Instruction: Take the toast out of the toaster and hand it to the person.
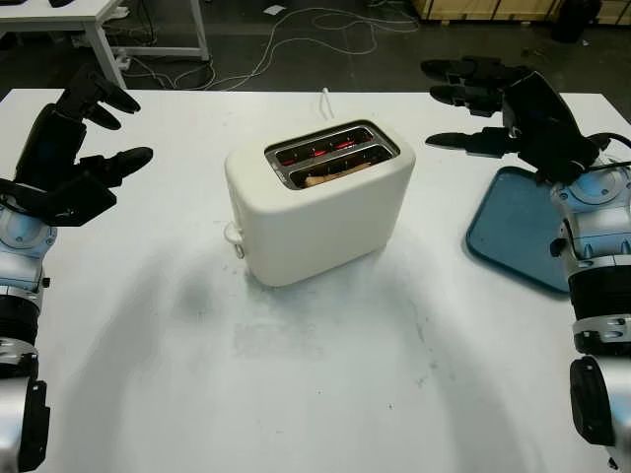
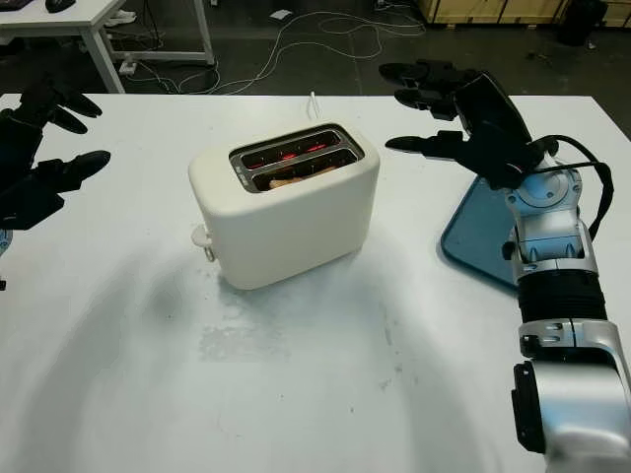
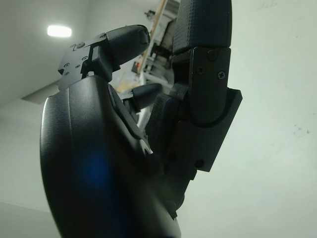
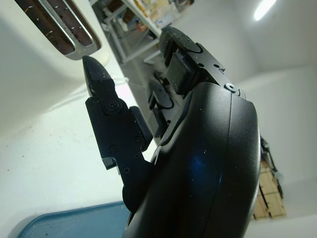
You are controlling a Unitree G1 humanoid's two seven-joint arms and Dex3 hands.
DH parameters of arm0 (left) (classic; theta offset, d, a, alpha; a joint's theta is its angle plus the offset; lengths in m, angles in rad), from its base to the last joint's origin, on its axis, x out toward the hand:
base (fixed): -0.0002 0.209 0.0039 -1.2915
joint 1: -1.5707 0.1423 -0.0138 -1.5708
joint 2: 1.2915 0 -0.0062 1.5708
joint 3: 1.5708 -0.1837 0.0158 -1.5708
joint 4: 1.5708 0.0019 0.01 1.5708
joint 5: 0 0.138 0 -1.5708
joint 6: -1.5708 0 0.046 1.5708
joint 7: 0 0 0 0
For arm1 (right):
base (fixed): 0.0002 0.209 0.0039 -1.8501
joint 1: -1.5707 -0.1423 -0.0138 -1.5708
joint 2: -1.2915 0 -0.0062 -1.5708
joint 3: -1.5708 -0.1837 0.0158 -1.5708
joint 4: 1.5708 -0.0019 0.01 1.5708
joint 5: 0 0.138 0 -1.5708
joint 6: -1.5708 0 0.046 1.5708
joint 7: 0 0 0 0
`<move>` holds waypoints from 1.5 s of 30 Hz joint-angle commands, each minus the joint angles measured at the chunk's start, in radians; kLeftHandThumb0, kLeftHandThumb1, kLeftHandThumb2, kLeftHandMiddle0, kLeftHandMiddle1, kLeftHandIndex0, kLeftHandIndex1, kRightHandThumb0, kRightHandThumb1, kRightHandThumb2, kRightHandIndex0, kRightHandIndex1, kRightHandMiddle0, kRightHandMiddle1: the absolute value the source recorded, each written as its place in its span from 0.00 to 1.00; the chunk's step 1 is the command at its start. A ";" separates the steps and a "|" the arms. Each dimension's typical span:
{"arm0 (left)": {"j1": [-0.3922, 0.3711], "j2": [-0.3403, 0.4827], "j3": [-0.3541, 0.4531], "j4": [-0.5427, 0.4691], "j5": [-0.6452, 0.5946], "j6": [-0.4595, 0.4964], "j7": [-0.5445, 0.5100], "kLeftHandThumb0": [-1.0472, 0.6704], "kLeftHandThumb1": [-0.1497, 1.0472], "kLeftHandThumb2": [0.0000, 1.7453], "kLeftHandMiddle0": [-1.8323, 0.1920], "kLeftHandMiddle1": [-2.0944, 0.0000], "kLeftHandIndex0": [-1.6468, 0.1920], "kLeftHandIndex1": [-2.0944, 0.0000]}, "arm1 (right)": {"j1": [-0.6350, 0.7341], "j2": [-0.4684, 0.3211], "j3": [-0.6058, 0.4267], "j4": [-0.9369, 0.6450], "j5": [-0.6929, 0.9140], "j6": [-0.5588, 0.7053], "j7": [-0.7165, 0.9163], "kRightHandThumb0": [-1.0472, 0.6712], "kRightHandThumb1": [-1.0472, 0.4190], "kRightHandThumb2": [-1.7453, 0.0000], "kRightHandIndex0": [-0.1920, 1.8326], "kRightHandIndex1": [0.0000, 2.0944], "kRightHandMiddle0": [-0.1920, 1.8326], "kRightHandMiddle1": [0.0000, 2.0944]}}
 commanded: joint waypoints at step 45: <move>0.001 -0.003 0.001 -0.005 -0.003 -0.012 0.008 0.00 0.89 0.27 0.91 0.17 0.90 0.23 | 0.004 0.002 -0.005 -0.028 0.014 0.016 -0.001 0.48 0.19 1.00 0.37 0.00 0.36 0.00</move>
